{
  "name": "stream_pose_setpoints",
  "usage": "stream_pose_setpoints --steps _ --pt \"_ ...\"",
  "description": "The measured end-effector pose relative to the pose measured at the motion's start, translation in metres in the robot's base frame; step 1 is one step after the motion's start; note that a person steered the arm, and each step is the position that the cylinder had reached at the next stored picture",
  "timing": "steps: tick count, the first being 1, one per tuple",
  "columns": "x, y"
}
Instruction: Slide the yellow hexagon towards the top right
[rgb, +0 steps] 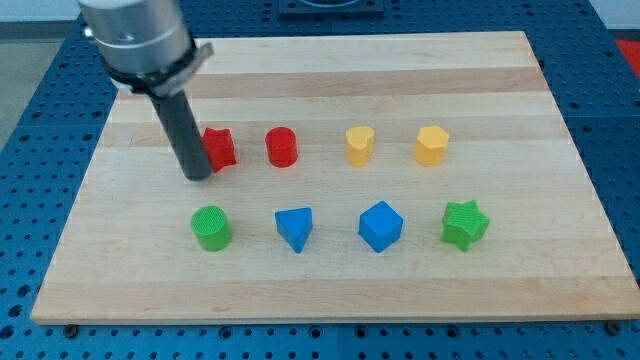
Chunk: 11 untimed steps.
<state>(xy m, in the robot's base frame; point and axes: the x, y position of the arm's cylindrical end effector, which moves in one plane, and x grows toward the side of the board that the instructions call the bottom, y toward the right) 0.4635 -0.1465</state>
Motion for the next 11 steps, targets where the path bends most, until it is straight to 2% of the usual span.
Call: stream_pose_setpoints --steps 1,3,6,9,11 --pt "0.015 0.046" --pt "0.009 0.180" --pt "0.004 0.238" --pt "-0.040 0.252" --pt "-0.040 0.278"
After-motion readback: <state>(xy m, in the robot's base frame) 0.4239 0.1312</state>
